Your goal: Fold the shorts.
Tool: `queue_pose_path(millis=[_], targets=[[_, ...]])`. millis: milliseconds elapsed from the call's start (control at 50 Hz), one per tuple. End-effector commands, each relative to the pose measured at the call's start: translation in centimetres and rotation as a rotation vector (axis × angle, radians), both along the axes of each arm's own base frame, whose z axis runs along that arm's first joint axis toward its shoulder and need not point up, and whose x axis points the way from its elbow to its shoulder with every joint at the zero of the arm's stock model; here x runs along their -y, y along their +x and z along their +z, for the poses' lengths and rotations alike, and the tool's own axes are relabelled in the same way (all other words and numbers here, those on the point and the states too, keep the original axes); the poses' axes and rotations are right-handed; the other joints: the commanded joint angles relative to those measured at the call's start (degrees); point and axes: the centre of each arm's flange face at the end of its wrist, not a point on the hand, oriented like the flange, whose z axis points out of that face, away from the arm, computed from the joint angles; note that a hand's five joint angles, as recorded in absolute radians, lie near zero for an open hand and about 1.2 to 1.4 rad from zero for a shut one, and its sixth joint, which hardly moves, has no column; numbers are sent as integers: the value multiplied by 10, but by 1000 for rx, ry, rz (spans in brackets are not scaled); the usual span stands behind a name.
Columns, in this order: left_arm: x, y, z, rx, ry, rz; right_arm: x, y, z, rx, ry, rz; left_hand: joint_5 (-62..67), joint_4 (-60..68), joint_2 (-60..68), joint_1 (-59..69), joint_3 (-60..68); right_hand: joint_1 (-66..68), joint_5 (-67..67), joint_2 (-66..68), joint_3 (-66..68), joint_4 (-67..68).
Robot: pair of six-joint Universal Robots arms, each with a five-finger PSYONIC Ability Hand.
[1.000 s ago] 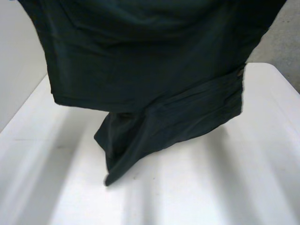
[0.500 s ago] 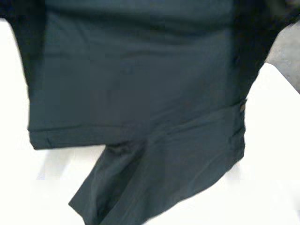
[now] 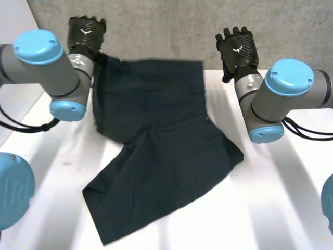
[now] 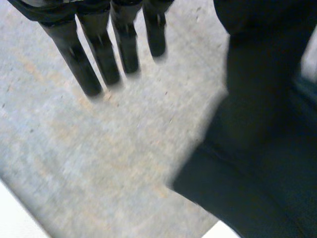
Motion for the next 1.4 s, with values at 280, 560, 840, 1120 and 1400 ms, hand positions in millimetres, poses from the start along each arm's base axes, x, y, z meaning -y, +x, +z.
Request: queue_pose_path(millis=[280,560,840,1120,1400], targets=[[-126,31,2,91,270,0,-104,-35,25,-182,352,211,-72,-86,-78,-14,-89,-16,-41,-29,-30,-36],[-256,67,-37,34,554,6,-131,-69,-50,-373,559,293,0,-14,-6,58,-17,57,32,44,43,37],[-338,72,-82,109,802,-101,-109,-89,-99,-483,519,329,54,40,48,112,37,232,207,219,218,212],[-349,73,-104,203,847,-47,-91,-84,-115,-462,477,322,86,72,80,144,69,357,331,343,343,336],[-345,64,-117,232,844,-36,-89,-81,-113,-436,485,328,177,163,170,234,159,684,659,671,670,664]])
